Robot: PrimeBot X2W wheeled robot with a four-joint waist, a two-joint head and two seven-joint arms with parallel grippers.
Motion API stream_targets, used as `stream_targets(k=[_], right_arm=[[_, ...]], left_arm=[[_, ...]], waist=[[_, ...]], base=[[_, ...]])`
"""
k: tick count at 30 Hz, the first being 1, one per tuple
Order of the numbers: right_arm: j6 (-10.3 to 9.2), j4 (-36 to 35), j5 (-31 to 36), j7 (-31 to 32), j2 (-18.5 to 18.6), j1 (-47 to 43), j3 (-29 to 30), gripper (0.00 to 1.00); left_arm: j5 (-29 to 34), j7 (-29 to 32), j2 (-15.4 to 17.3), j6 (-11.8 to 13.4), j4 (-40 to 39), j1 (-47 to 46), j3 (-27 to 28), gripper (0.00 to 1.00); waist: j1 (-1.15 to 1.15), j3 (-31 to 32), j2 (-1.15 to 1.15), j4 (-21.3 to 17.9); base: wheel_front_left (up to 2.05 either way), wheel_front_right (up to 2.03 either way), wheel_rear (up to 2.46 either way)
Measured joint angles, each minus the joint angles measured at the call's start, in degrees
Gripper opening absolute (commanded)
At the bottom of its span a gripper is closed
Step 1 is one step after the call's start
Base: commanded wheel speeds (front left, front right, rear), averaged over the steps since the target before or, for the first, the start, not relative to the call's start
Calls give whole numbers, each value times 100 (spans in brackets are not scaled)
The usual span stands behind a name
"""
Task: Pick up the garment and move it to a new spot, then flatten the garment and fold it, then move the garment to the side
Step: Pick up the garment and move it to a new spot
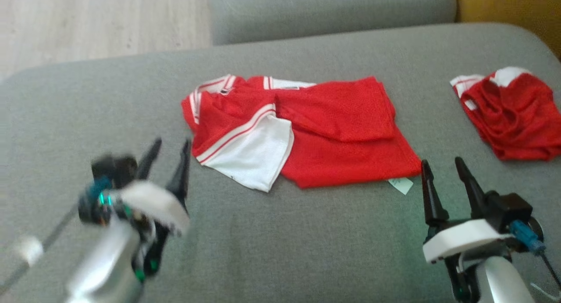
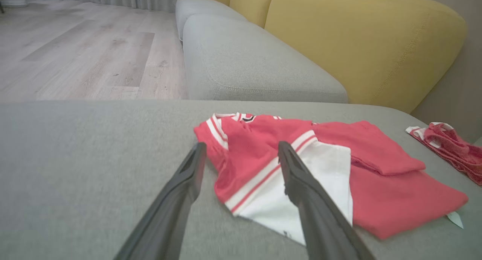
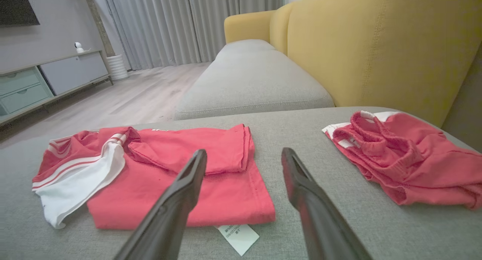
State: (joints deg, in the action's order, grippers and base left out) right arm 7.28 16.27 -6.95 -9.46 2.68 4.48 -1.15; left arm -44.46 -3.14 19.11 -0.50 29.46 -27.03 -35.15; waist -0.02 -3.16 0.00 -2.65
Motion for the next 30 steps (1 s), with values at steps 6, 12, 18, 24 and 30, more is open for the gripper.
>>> stream_targets(k=[6,12,18,24,30], right_arm=[[0,-133,43,145,-2,-403,-23,100],[0,-252,41,224,-3,-609,-63,100],[0,-269,38,242,-4,-657,-67,100],[0,-270,30,242,-4,-734,-62,100],[0,-222,27,242,-5,-764,-62,100]], left_arm=[[-27,-686,14,649,-833,1444,54,100],[74,-1011,24,1296,-1572,2524,229,100],[286,-1063,26,1547,-1928,3054,232,100],[327,-1085,15,1621,-2011,3153,342,100],[372,-1107,0,1619,-2028,3172,367,100]], waist=[[0,335,0,130],[2,438,0,129],[2,494,0,163],[1,517,0,197],[2,508,0,228]], base=[[0,0,0],[0,0,0],[0,0,0],[0,0,0],[0,0,0]])
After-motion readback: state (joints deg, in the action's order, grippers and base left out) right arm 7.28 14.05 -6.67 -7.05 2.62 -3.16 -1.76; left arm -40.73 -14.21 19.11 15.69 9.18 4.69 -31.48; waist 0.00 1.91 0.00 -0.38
